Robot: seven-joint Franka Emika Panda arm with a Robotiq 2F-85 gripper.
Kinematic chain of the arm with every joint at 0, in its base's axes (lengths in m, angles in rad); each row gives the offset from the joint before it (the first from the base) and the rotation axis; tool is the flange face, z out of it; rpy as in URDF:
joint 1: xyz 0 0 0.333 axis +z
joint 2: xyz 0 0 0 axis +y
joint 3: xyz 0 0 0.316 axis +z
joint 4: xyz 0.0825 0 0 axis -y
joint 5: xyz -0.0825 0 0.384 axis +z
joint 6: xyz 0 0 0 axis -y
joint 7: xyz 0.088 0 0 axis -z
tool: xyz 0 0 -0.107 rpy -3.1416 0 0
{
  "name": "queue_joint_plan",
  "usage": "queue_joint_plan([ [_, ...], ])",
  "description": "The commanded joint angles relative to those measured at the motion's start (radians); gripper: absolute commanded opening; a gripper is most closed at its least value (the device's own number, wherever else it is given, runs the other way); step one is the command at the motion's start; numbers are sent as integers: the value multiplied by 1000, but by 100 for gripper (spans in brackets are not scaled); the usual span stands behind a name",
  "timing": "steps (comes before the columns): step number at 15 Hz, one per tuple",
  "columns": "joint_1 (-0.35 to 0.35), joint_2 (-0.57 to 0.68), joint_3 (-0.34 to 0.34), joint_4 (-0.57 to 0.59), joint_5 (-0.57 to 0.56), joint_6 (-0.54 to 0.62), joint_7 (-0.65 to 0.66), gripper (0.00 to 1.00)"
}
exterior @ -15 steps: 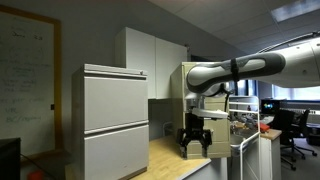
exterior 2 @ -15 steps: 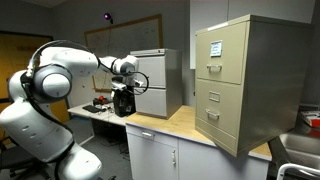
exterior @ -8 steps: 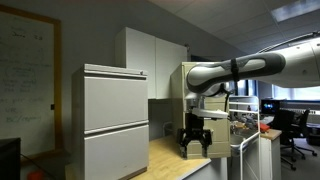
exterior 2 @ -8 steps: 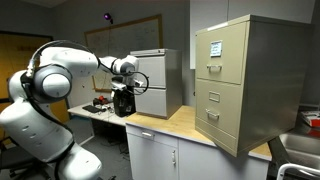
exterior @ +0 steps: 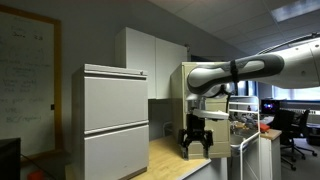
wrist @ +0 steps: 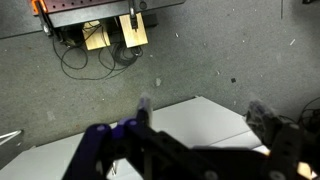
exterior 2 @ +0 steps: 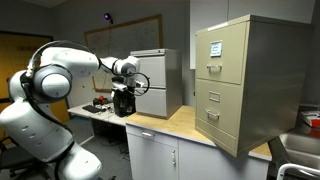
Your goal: Open the bottom drawer of the file cabinet
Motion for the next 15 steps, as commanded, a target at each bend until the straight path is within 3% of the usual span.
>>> queue_joint_plan([
  [1, -29, -1, -24, 9, -14, 32, 21, 100],
  [8, -132, 46, -114, 35, -41, 269, 41, 100],
  [15, -198, 211, -247, 110, 28, 457, 15, 100],
])
